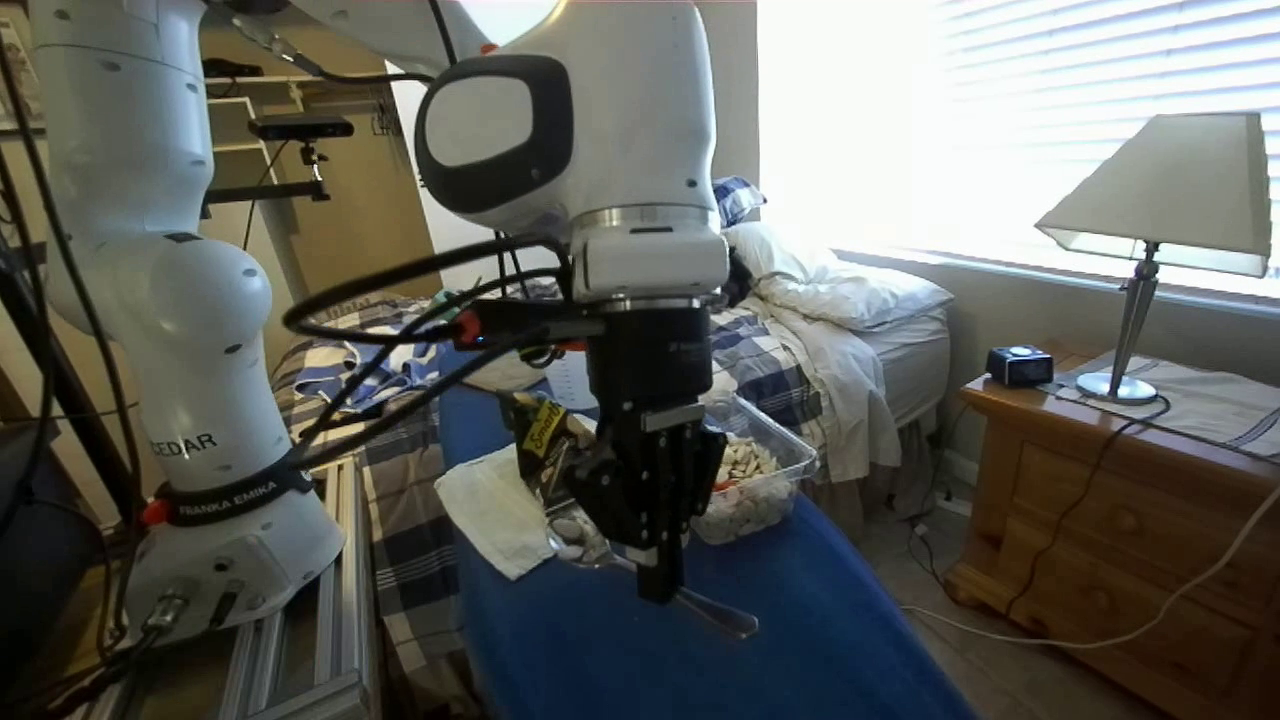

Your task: Get some of the contents of the clear bowl using the silver spoon

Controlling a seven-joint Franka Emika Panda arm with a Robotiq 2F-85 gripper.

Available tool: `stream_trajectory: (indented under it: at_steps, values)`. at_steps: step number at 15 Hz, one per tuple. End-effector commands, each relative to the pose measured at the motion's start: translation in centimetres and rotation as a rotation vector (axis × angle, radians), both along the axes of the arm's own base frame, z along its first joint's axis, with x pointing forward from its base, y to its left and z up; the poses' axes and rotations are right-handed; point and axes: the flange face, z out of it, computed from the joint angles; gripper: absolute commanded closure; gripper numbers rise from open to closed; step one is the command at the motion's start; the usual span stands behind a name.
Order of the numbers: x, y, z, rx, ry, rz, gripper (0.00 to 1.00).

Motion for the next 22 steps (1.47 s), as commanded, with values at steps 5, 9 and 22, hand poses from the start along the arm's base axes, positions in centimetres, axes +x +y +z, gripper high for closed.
stream_trajectory:
  at_steps: [5,9,22]
  values:
    - [1.2,-0.9,-3.5,0.021,-0.043,0.076,0.98]
    - [2.0,-1.5,-5.8,0.044,-0.055,0.091,0.98]
    - [3.6,-3.0,-6.9,0.062,-0.053,0.111,0.33]
